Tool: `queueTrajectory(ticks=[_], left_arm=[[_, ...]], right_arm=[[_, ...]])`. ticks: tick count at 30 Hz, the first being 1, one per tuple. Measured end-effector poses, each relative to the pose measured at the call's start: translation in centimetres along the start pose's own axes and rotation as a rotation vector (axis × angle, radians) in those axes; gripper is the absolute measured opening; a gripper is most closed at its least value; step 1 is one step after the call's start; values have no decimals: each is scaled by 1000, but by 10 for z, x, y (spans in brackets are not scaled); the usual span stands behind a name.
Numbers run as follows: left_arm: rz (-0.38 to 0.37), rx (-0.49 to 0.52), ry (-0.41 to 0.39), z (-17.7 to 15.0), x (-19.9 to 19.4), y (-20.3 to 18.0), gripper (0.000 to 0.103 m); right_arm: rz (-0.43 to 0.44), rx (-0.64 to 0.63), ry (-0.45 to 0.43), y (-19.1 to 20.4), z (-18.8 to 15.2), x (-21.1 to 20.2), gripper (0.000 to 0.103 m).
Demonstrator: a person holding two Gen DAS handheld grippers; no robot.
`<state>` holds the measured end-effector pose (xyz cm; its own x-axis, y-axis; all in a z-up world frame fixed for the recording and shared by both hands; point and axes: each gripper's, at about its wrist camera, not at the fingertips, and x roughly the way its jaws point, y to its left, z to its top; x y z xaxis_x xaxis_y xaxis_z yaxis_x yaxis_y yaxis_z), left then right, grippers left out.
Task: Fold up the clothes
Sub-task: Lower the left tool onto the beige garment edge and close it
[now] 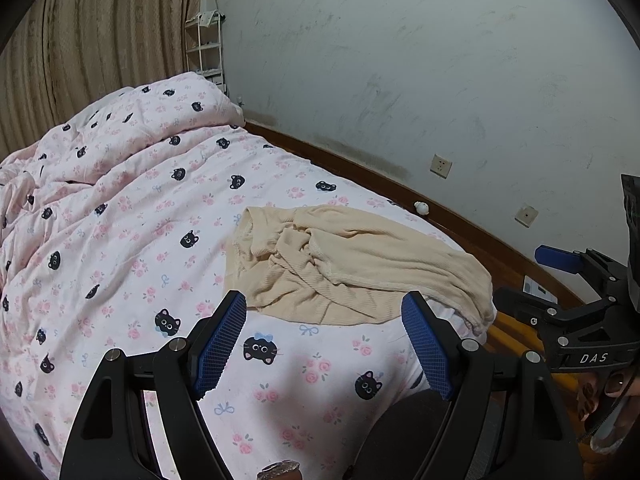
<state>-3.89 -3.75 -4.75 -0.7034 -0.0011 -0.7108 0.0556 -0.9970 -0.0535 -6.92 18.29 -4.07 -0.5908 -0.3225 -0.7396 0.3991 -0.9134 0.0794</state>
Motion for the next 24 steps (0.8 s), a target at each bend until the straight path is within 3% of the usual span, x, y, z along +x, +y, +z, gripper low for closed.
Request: queueTrajectory(ticks=[5,12,24], left_arm=[[-2,-6,21,-1,20,12,76],[54,-16,80,-7,65,38,76],[34,-49,147,-12,118,62,76]], right_arm=[[-6,-1,10,-1,3,14,102],[-15,10,34,-4,6,40,102],[-30,38,97,-17,8,84,102]])
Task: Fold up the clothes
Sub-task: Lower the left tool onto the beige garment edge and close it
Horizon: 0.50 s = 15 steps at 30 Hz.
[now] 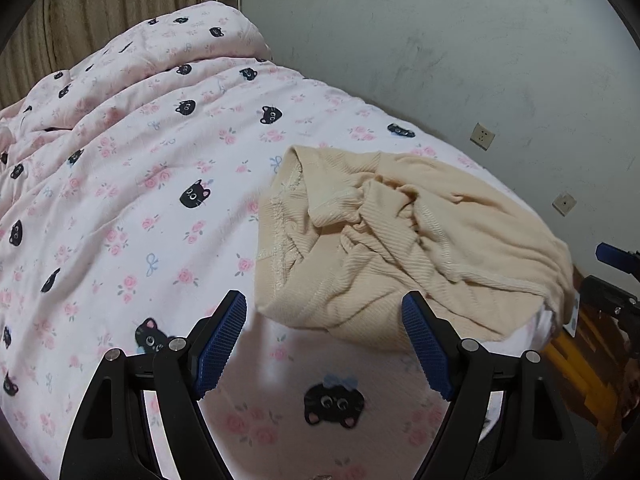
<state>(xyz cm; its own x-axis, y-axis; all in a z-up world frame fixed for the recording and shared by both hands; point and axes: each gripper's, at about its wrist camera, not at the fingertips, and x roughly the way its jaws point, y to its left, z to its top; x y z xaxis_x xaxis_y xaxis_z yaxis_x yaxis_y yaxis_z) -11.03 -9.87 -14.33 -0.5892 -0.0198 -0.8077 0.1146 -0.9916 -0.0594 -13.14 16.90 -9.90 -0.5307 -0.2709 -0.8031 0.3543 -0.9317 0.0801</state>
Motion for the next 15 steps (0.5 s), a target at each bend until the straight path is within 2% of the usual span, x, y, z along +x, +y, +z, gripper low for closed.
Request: queueTrajectory(ticks=[13,15], left_arm=[[-32,8,31,1,31,3,75],[-37,17,25,1,32,3,63]], right_arm=[[-7,10,44,-2,3,34,102],[-7,13,49,-3,3,37,102]])
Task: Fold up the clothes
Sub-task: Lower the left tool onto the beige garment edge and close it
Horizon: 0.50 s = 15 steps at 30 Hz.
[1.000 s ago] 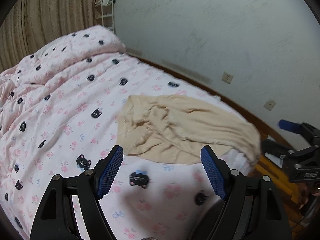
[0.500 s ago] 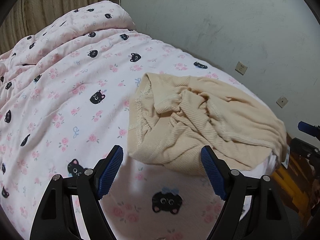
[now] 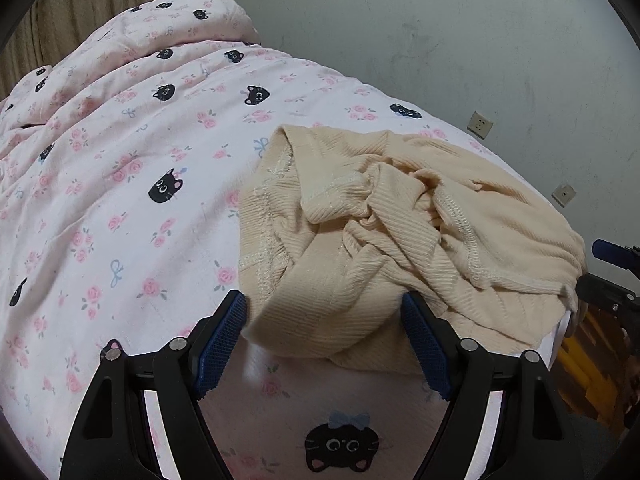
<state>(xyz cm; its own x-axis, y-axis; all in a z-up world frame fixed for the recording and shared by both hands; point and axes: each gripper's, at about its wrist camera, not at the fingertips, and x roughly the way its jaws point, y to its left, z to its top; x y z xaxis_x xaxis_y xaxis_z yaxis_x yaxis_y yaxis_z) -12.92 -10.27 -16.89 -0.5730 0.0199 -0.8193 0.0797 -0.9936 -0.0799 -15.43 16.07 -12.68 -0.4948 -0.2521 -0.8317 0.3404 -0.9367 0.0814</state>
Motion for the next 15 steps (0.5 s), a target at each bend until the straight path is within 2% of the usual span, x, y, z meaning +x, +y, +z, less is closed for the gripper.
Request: queueTrajectory(ticks=[3,4,6,8,15], left_arm=[[-17,11,-3,1,-1,-1,31],[-36,10,1,2,-1,-1,17],[-34,15,2,4,-2,-3,16],[-35,10,-5,4,-5,-3,11],[-4,-58,-38,4,-28,16,9]], right_arm=[[0,5,10,0,-1,4,102],[1,7,14,0,-1,5,102],[3,8,20,1,-1,7,102],[4,6,20,3,0,6,102],[3,-8,5,8,1,-1,102]])
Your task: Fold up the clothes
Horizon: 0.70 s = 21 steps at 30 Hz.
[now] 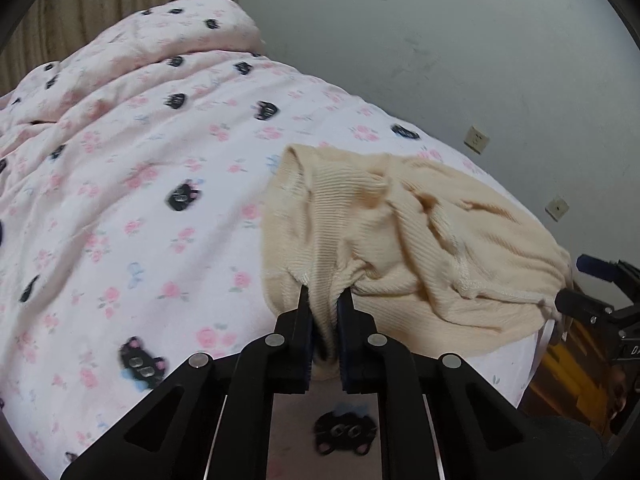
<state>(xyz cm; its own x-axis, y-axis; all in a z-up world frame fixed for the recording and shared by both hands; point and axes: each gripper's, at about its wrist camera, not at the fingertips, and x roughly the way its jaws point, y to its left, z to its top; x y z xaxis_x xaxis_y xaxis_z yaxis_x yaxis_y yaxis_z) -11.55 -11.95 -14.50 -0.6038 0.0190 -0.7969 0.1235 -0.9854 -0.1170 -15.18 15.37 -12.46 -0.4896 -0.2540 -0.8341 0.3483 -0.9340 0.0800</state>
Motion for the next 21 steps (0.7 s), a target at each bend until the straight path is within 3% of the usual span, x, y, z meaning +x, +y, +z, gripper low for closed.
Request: queueTrajectory(ticks=[10,21], left_arm=[[124,-108,-19,-23,-49,50,9],[387,-302,-23,-115,-156,160,9]], right_arm=[[14,-48,-12,23,0,-13,102],[85,-199,-43,91,0,-40,102]])
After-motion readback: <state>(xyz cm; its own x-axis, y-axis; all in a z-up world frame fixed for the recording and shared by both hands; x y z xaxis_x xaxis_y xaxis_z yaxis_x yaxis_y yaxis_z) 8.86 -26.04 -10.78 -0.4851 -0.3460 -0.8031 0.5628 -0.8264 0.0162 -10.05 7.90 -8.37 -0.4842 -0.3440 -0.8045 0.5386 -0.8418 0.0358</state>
